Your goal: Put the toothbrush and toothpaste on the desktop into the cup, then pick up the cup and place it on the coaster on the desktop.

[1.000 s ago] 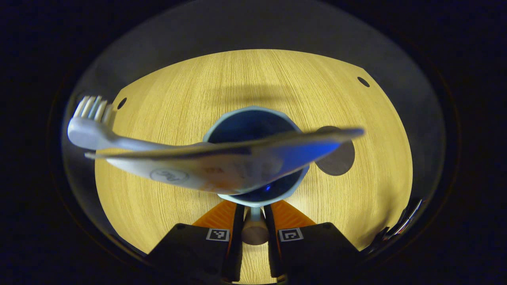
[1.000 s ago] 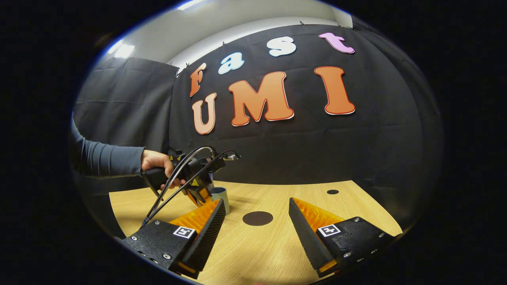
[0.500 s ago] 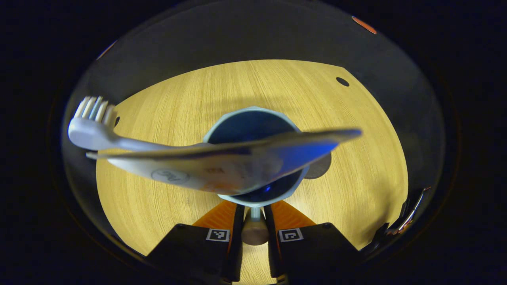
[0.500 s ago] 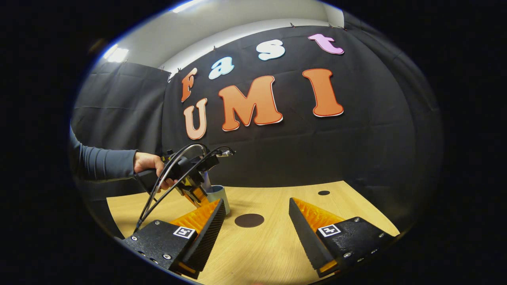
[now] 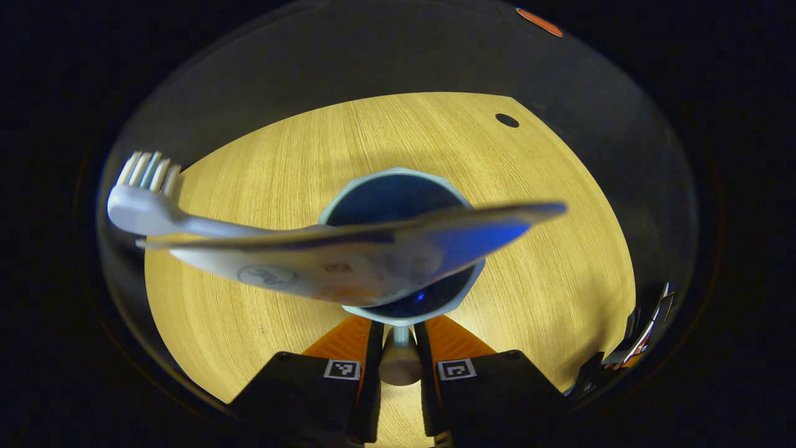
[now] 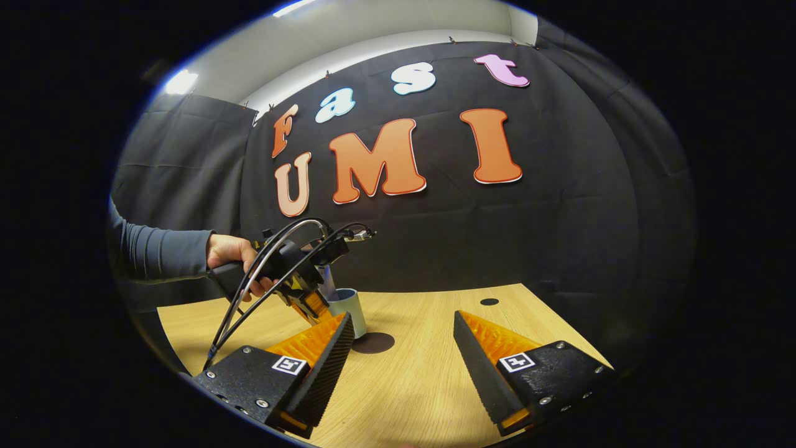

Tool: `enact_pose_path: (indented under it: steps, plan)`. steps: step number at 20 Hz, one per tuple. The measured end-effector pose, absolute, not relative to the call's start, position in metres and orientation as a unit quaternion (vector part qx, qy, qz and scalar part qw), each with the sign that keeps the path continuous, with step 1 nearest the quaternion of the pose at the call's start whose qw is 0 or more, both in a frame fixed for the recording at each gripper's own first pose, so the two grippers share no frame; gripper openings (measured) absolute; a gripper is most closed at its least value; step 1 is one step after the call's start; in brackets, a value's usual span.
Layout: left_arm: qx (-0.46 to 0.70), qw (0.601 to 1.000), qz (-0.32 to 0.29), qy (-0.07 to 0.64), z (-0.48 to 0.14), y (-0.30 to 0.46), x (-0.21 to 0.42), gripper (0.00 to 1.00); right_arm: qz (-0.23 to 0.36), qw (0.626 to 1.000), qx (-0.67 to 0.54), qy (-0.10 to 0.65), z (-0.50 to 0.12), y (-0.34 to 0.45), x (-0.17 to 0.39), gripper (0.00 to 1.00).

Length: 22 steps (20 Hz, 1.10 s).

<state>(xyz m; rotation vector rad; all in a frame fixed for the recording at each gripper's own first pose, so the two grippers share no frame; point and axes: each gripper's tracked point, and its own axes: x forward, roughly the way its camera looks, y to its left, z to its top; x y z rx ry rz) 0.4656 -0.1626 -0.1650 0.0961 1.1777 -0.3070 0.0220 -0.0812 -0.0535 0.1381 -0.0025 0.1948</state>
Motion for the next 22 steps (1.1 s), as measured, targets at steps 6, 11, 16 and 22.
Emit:
enact_pose_path:
  steps: [6, 11, 16, 22]
  plan:
    - [0.058, 0.816, -0.155, 0.553, -0.173, -0.206, 0.473, 0.31, 0.085, 0.994, 0.064, 0.006, -0.061, -0.093, 0.020, 0.96]
    - [0.054, 0.805, -0.161, 0.568, -0.194, -0.225, 0.475, 0.31, 0.078, 0.994, 0.074, 0.011, -0.065, -0.101, 0.017, 0.97]
    - [0.058, 0.810, -0.163, 0.560, -0.230, -0.189, 0.496, 0.34, 0.073, 0.994, 0.077, 0.017, -0.067, -0.102, 0.018, 0.96]
    - [0.057, 0.836, -0.191, 0.512, -0.242, -0.173, 0.526, 0.76, 0.071, 0.994, 0.079, 0.020, -0.061, -0.094, 0.018, 0.96]
